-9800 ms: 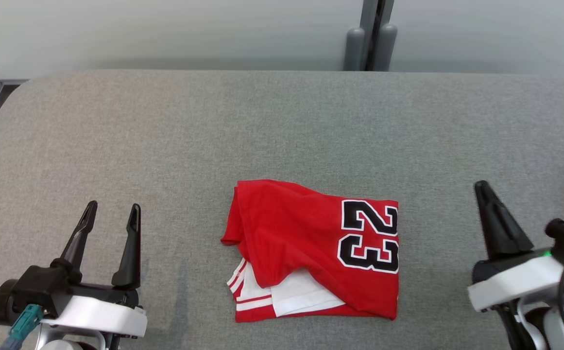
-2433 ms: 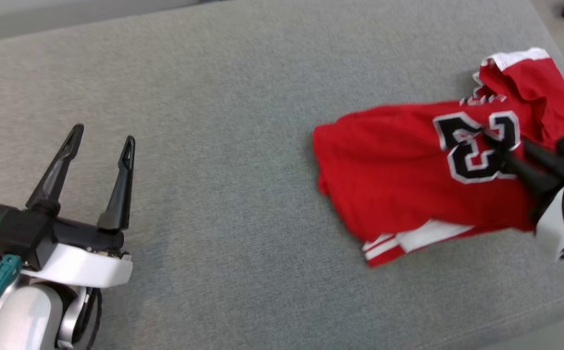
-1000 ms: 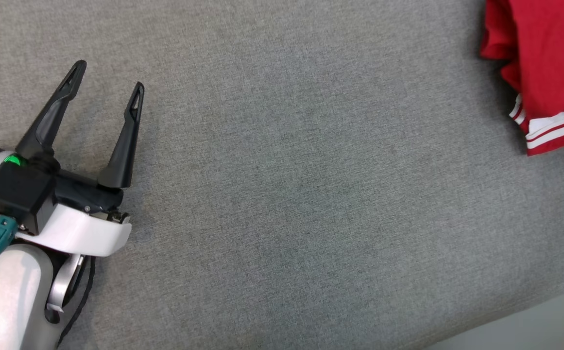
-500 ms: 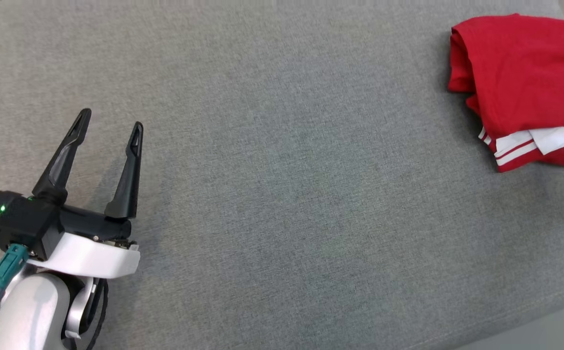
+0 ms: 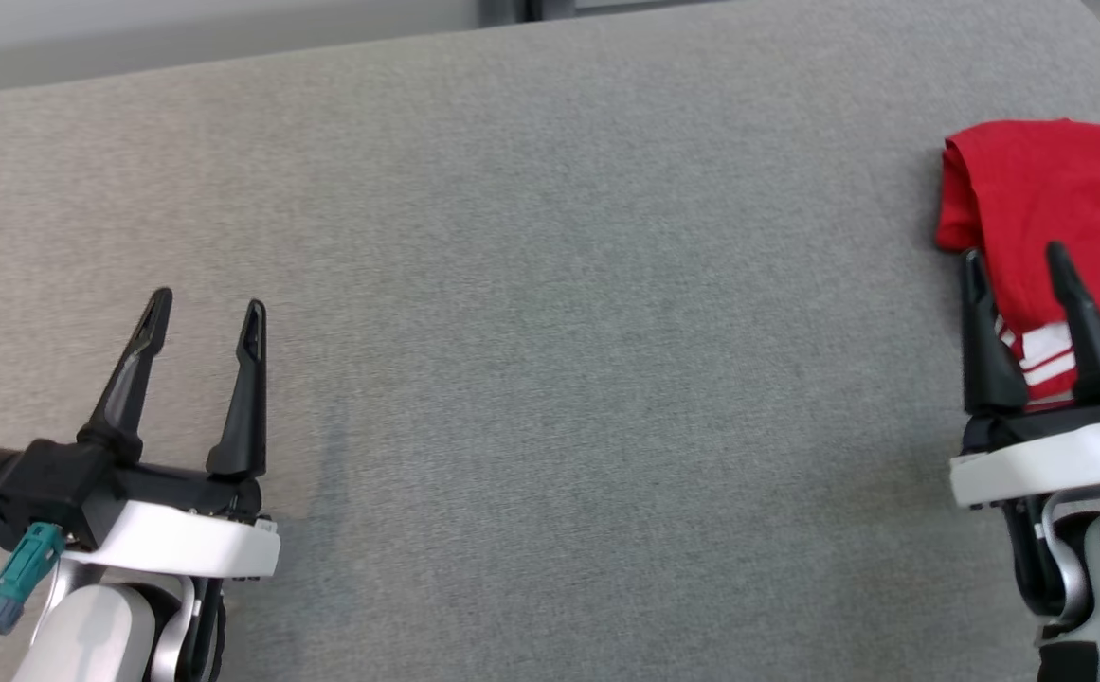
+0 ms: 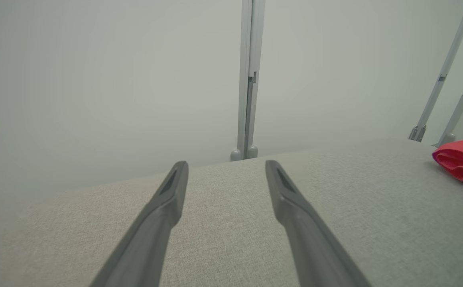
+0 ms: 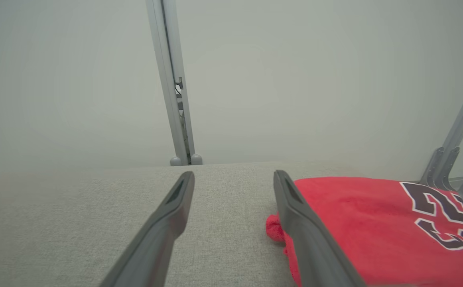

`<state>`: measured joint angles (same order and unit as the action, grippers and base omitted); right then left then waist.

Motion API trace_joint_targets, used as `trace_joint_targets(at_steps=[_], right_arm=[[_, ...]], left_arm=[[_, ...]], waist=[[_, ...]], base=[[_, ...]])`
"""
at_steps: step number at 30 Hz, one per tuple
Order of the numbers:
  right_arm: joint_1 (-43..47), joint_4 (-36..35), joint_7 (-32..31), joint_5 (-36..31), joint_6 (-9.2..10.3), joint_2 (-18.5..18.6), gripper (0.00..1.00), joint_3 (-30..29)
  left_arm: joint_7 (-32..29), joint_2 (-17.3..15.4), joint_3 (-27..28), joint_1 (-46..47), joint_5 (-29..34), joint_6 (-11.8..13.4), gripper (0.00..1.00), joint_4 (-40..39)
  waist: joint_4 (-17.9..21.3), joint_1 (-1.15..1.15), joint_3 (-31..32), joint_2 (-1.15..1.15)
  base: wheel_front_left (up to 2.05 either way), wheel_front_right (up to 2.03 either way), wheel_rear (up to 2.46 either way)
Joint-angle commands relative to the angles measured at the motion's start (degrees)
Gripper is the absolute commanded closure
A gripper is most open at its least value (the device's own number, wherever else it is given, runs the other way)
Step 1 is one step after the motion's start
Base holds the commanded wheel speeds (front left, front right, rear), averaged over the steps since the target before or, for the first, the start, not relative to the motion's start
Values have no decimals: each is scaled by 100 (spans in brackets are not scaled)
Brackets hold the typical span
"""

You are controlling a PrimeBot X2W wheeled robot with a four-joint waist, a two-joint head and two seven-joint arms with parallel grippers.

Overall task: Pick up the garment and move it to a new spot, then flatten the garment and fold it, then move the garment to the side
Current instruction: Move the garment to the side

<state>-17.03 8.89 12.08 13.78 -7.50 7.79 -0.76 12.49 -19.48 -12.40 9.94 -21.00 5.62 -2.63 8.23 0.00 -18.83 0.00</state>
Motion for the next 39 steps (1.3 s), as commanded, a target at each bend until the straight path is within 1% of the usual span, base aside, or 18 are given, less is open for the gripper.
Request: trace_joint_targets(at_steps=[1,9,12,16,26,33,39], right_arm=[[98,-57,-17,16,0,6,0,47],[437,-179,-117,46,0,-94,0,425],[550,-167,-155,33,0,-90,0,514],[733,-158,-199,21,0,-81,0,558],[1296,-262,-384,-9,0,13,0,383],[1743,-445,-526,-72,0,-56,0,128],[2019,-619,-635,-109,0,-91,0,1]], left_arm=[[37,-6,29,-70,-39,31,0,50],[165,137,204,-406,-224,125,0,252],[193,165,284,-577,-277,156,0,316],[215,190,302,-831,-323,137,0,384],[130,138,166,-1375,-267,201,0,425],[-14,96,63,-1722,-266,253,0,365],[-98,73,-16,-1914,-275,256,0,275]], waist=[[-199,0,182,0],[-612,0,588,0],[-718,0,743,0],[-817,0,969,0],[-842,0,1551,0],[-820,0,1881,0],[-809,0,2000,0]], base=[[0,0,0],[0,0,0],[0,0,0],[0,0,0],[0,0,0],[0,0,0],[0,0,0]])
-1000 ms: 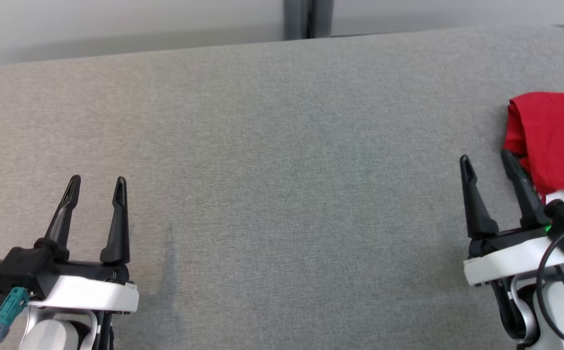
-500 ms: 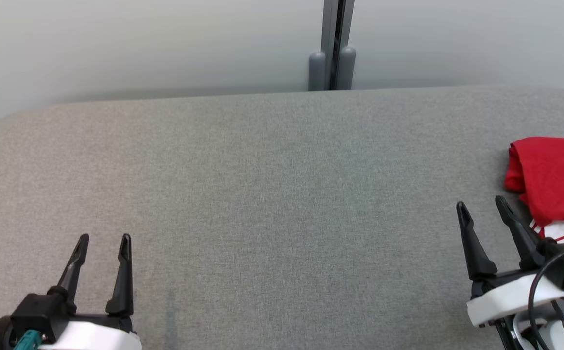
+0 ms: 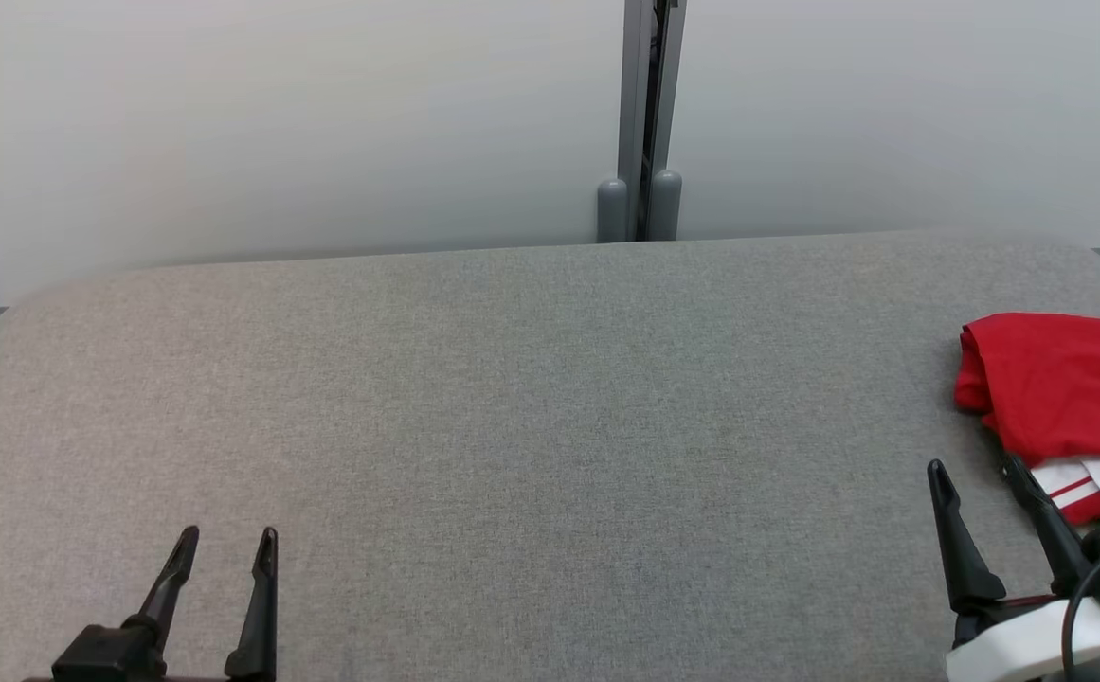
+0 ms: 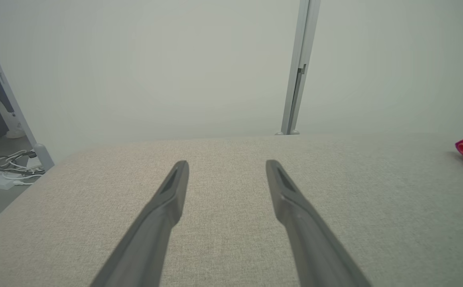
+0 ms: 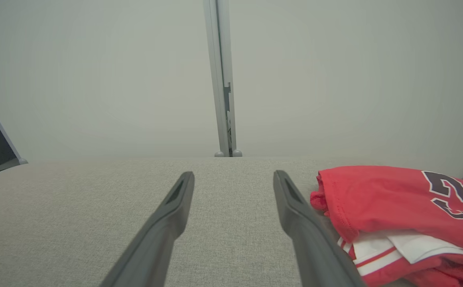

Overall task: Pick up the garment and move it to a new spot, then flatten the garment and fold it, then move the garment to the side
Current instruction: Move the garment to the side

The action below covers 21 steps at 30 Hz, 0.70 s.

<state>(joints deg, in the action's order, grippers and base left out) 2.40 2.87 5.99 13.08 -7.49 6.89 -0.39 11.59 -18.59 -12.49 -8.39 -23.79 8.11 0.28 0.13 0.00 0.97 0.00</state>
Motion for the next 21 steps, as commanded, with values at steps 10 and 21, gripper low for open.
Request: trace_joint_targets(at_steps=[10,21], right_arm=[[335,-225,-141,-81,-2,-63,0,-148],[433,-387,-226,-118,-2,-128,0,-182]], left_arm=[[-79,-66,-14,-175,-27,74,0,-78],[-121,-124,-39,-175,1,150,0,-135]], waist=[[17,0,141,0],[37,0,153,0]], base=[[0,0,0],[0,0,0]])
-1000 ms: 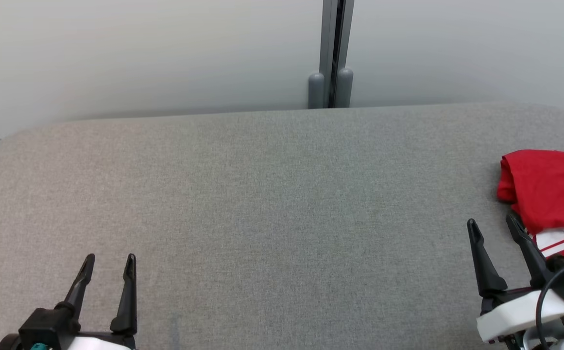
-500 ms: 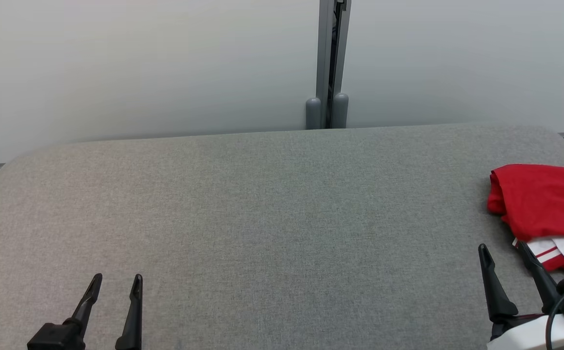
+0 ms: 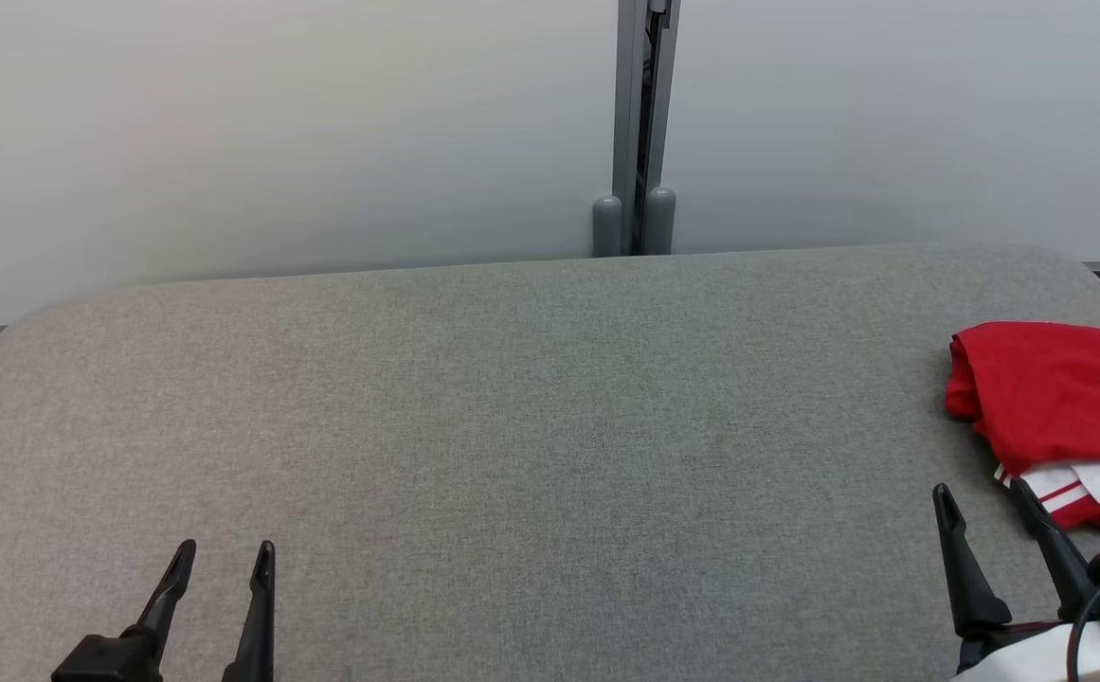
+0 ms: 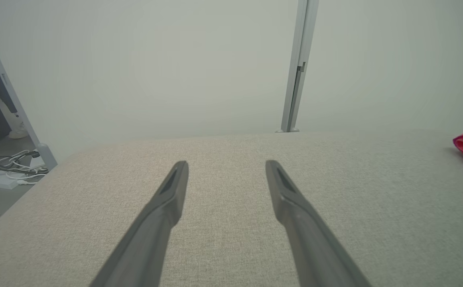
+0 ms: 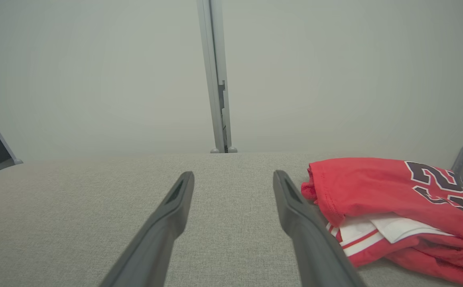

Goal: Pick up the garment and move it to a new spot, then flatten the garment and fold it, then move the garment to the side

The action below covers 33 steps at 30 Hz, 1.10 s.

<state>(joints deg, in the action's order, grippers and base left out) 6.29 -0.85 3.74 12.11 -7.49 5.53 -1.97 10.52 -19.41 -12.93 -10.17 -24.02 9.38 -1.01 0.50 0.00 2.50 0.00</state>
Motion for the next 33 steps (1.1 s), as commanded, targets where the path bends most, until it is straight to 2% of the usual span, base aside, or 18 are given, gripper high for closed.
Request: trace_joint_targets(at_steps=[1,33], right_arm=[[38,-23,-2,-25,-2,8,0,-27],[65,-9,-42,-24,-2,-68,0,-73]], left_arm=[[-20,-47,2,6,29,25,0,-9],[28,-95,-63,133,-64,99,0,39]], waist=[[0,0,-6,0],[-40,0,-1,0]], base=[[0,0,0],[0,0,0]])
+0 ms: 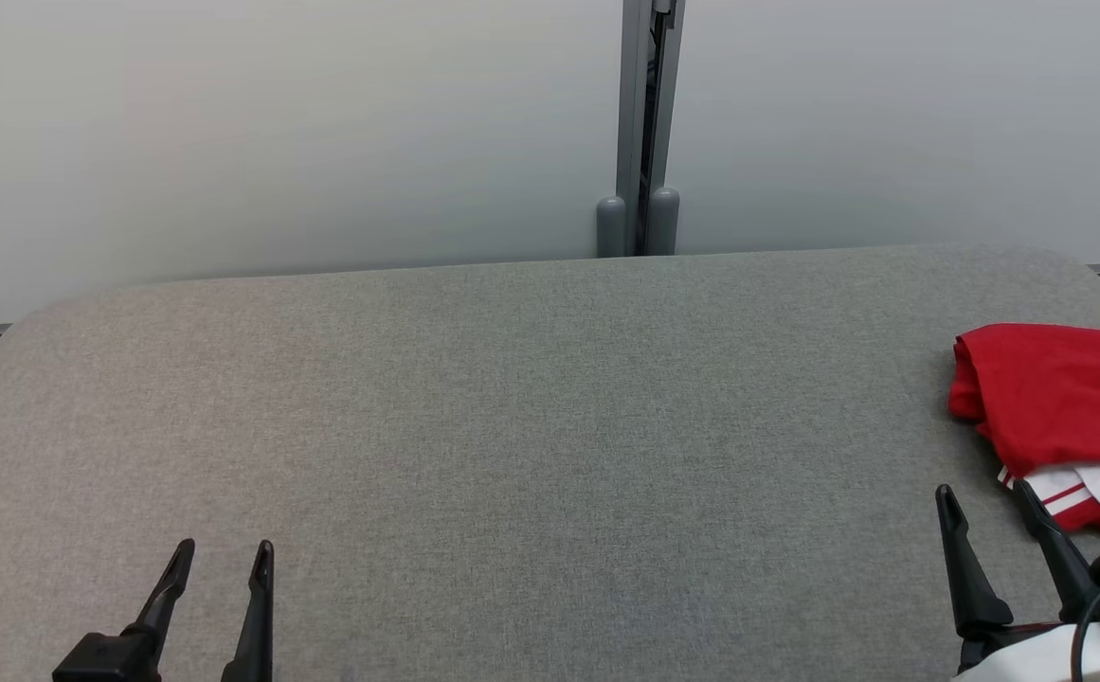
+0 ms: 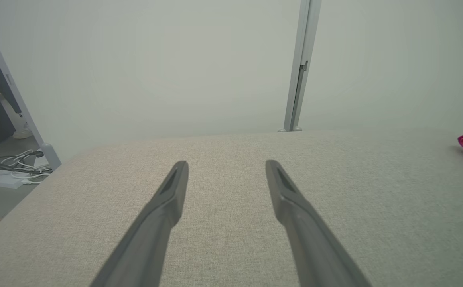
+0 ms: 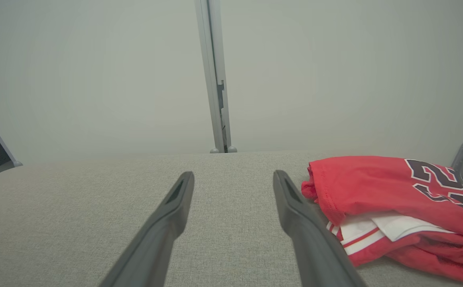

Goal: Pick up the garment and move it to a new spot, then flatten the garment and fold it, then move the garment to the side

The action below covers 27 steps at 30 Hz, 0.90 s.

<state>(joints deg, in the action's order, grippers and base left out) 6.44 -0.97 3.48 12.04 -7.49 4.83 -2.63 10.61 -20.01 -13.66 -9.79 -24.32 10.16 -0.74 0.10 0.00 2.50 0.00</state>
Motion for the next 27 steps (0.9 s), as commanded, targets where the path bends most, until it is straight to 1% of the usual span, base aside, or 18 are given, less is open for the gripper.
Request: trace_joint_targets(at_steps=[1,15,16,19,27], right_arm=[[48,1,-11,-14,-2,2,0,-6],[63,-21,9,8,-2,27,0,-32],[4,3,2,5,0,-9,100,-19],[37,128,-1,58,0,-69,100,-7],[68,122,-209,1056,0,-3,100,-122]], left_arm=[[20,-35,10,99,-35,25,0,14],[55,-50,-26,121,-34,59,0,41],[49,-21,-32,40,-37,31,100,37],[51,95,-70,-53,-91,18,100,147],[38,264,-12,-89,-825,-171,100,58]], waist=[[1,0,-4,0],[-2,0,-47,0],[-2,0,-47,0],[-1,0,-49,0],[-2,0,-63,0]], base=[[0,0,0],[0,0,0],[0,0,0],[0,0,0],[0,0,0]])
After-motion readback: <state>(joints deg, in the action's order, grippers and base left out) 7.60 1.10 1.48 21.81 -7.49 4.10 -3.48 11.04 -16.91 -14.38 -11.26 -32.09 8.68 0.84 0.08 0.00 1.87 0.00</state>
